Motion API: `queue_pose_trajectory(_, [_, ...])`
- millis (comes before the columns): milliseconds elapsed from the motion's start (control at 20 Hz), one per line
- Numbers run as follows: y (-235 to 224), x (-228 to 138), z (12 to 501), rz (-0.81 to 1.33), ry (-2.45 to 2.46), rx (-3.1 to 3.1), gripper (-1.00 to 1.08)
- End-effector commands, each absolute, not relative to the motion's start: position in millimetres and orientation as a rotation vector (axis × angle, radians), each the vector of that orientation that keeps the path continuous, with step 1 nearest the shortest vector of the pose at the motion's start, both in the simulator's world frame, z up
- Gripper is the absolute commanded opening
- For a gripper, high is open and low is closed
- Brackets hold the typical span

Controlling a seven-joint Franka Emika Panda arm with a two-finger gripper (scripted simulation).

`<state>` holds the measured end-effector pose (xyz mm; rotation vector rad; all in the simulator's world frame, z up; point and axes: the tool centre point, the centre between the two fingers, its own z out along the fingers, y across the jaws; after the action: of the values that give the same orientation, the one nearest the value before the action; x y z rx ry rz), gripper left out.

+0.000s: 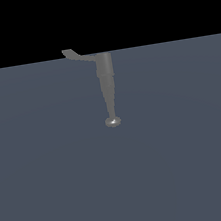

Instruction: Turn on the faucet by rotating a designated handle.

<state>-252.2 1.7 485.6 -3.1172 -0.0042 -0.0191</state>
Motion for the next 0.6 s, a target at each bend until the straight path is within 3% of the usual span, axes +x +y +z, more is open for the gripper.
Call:
queue_pose_trajectory(0, [1.7,-252.2,485.6,-0.019,-0.004,-3.117,-1.00])
queue_pose_trajectory(550, [-5.4,-250.5,477.7,0.042,0.043,-3.149,-1.00])
